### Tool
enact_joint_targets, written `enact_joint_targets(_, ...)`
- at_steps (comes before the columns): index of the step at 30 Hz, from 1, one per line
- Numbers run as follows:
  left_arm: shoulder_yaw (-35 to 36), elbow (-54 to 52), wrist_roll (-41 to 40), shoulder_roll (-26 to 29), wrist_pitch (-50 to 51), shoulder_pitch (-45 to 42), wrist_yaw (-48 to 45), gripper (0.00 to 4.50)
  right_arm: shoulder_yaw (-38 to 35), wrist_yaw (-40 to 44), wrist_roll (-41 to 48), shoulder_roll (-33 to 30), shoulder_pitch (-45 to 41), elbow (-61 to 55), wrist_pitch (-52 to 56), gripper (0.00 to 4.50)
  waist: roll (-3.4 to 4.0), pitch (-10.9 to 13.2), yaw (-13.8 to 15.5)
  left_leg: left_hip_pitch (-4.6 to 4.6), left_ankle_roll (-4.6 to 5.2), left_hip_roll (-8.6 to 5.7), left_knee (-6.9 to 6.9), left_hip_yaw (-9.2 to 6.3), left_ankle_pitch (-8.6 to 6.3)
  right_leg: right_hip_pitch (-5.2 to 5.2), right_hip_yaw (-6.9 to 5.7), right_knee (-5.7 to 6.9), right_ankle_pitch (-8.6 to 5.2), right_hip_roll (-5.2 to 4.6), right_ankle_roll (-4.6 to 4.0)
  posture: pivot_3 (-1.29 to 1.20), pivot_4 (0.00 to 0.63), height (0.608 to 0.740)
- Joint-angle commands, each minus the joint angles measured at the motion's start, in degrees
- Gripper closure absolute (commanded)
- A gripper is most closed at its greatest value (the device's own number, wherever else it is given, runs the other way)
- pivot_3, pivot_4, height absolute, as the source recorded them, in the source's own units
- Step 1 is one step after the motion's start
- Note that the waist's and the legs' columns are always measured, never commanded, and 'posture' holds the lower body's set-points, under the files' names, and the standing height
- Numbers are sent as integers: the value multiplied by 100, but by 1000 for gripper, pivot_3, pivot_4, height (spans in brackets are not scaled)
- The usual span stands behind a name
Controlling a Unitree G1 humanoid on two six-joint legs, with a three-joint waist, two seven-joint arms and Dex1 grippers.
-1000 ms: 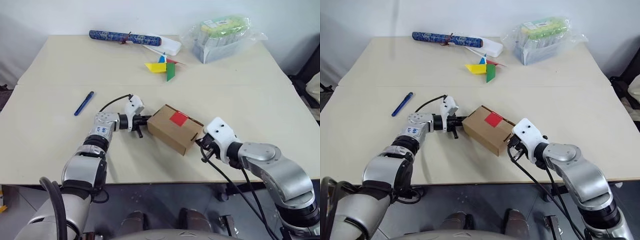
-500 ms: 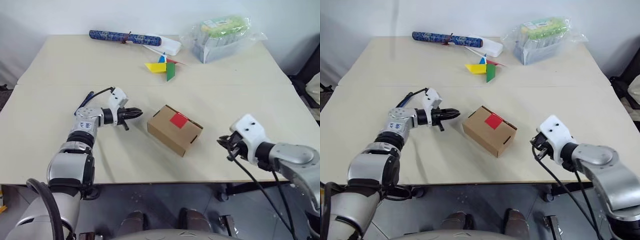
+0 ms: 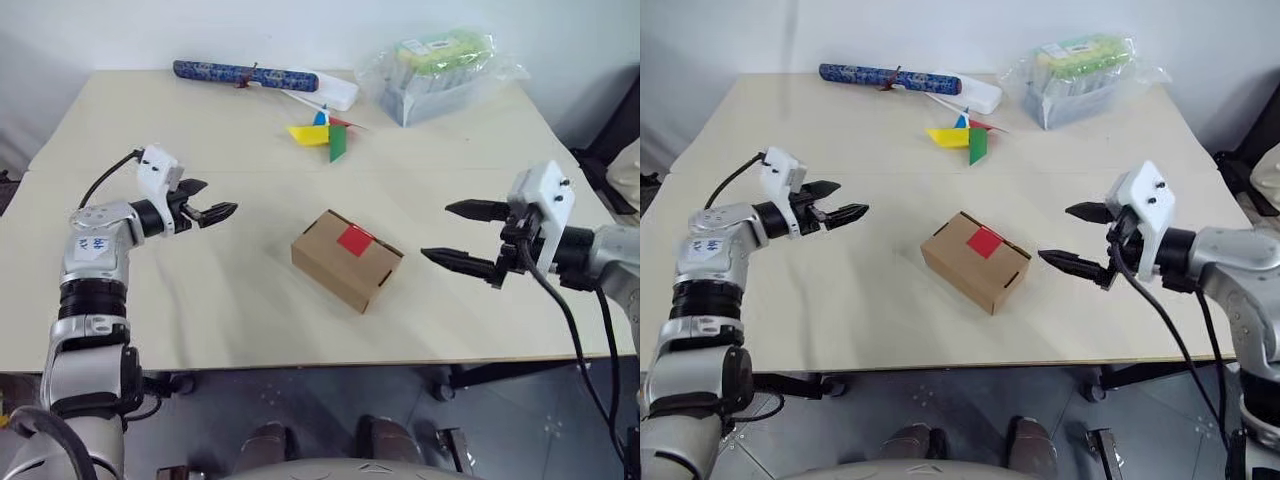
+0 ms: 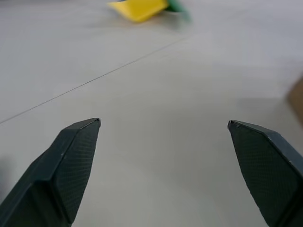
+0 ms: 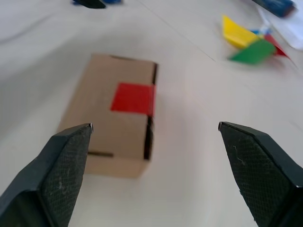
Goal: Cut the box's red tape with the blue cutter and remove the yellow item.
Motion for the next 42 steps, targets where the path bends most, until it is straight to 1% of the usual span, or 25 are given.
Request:
enact_joint_targets(1,518,-292,-127,-10,-163,-13,1026,34,295,211,-63,33,-405,339,-408,0,-3,1,23,-3,0,0,6,-1,0,2,-3,0,0,0,0,0,150,740)
enact_joint_targets(4,776,311,90,77,-587,-149,2114,34,731,238,-331,187,-733,761,-774,0,-4,2,20,-5,0,-1,15,-2,0,7,-3,0,0,-1,0,0,150,740)
enact_joint_targets(5,769,450,95,108,-642,-159,2189,34,842,257,-397,235,-792,848,-875,0,-4,2,14,-3,0,-1,16,-2,0,8,-3,2,0,-2,0,0,150,740)
enact_joint_targets(7,582,648,161,174,-659,-166,2087,34,952,287,-440,275,-868,943,-942,0,-4,2,10,-3,0,-1,16,0,0,7,-4,5,0,-2,0,0,150,740)
enact_joint_targets(11,420,1141,175,257,-127,-360,2133,34,1044,320,-521,286,-992,1086,-1023,0,-4,2,18,-9,0,-5,17,17,0,5,-10,9,0,-2,0,0,150,740)
enact_joint_targets(15,105,1739,297,310,-283,-506,1805,34,1026,307,-494,262,-988,1027,-955,0,-5,2,8,-9,0,-3,17,22,0,5,-14,10,0,-1,0,0,150,740)
enact_joint_targets(22,-219,2565,439,361,-303,-851,1504,34,896,265,-429,102,-817,822,-744,0,-5,2,1,-9,0,-3,16,28,0,4,-12,10,0,0,0,0,150,740)
enact_joint_targets(24,-242,2755,444,371,-364,-934,1504,432,877,258,-428,49,-785,791,-712,0,-5,2,-3,-9,0,-4,16,28,0,4,-12,10,0,-1,0,0,150,740)
enact_joint_targets(27,-269,2950,451,367,-559,-1002,1471,1239,830,234,-407,-21,-738,747,-655,0,-5,2,1,-8,0,-3,16,29,0,4,-11,10,0,-1,0,0,150,740)
enact_joint_targets(37,-448,3285,628,444,-559,-1053,1432,1239,766,157,-341,-175,-658,638,-536,0,-5,2,-1,-7,0,-4,18,30,0,4,-9,12,0,-1,0,0,150,740)
enact_joint_targets(42,-557,3412,697,517,-268,-1094,1361,1239,790,167,-369,-196,-691,681,-557,0,-5,2,-6,-6,0,-3,17,32,0,4,-9,13,0,-1,0,0,150,740)
